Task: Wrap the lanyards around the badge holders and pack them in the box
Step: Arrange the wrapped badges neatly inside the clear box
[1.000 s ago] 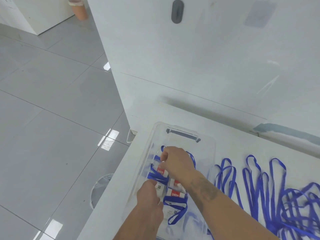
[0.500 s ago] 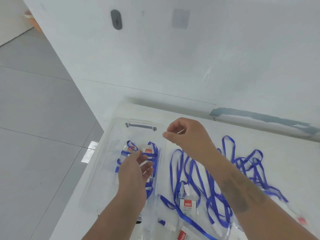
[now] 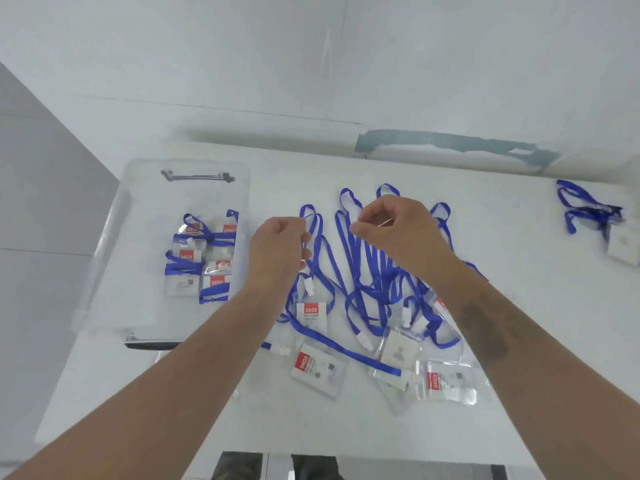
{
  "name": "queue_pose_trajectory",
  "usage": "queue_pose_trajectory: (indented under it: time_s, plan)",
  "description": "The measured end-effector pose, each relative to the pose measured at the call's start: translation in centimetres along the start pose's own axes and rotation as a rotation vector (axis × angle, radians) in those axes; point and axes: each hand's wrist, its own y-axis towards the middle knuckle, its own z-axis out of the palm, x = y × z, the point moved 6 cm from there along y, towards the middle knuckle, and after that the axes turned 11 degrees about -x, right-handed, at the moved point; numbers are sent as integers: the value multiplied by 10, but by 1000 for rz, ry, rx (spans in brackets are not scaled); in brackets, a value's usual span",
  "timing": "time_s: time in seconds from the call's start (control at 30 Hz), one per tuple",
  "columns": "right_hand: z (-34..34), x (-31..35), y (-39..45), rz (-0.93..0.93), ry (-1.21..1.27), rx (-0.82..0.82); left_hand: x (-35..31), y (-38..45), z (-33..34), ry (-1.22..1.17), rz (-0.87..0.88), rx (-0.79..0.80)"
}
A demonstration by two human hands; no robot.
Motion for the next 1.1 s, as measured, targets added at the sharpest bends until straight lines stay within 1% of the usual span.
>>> queue_pose_trajectory:
  time_s: [0.13, 0.27, 0.37, 0.43, 0.5, 0.6, 0.67, 0.77, 0.83, 0.9, 1.0, 1.07, 1.1]
  plan:
    - [35, -33, -21, 39, -101, 152, 43, 2, 13, 299, 57, 47]
    - [86, -71, -41, 80, -200, 298, 86, 6, 17, 585, 46, 58]
    - [114, -86, -45, 75, -283, 341, 108, 12, 18, 648, 1, 48]
    - [125, -89, -46, 46, -328, 337, 119, 16, 17, 688, -3, 41]
    - [134, -88, -45, 40, -318, 322, 127, 21, 17, 710, 1, 33]
    - [140, -88, -40, 39, -306, 316, 131, 24, 16, 686, -5, 23]
    - [137, -89, -36, 83, -232, 330, 132, 26, 16, 651, -18, 31]
    - [113, -90, -27, 255, -6, 325, 130, 27, 15, 565, -37, 44]
    - [91, -90, -20, 404, 140, 282, 123, 28, 16, 509, -42, 59]
    - [72, -92, -16, 489, 251, 229, 110, 27, 20, 461, -12, 75]
    - [50, -92, -12, 564, 477, 159, 85, 23, 28, 281, 13, 110]
    - [36, -88, -11, 604, 640, 114, 67, 22, 33, 79, -46, 143]
    - [32, -86, -11, 628, 715, 95, 60, 21, 35, -42, -113, 173]
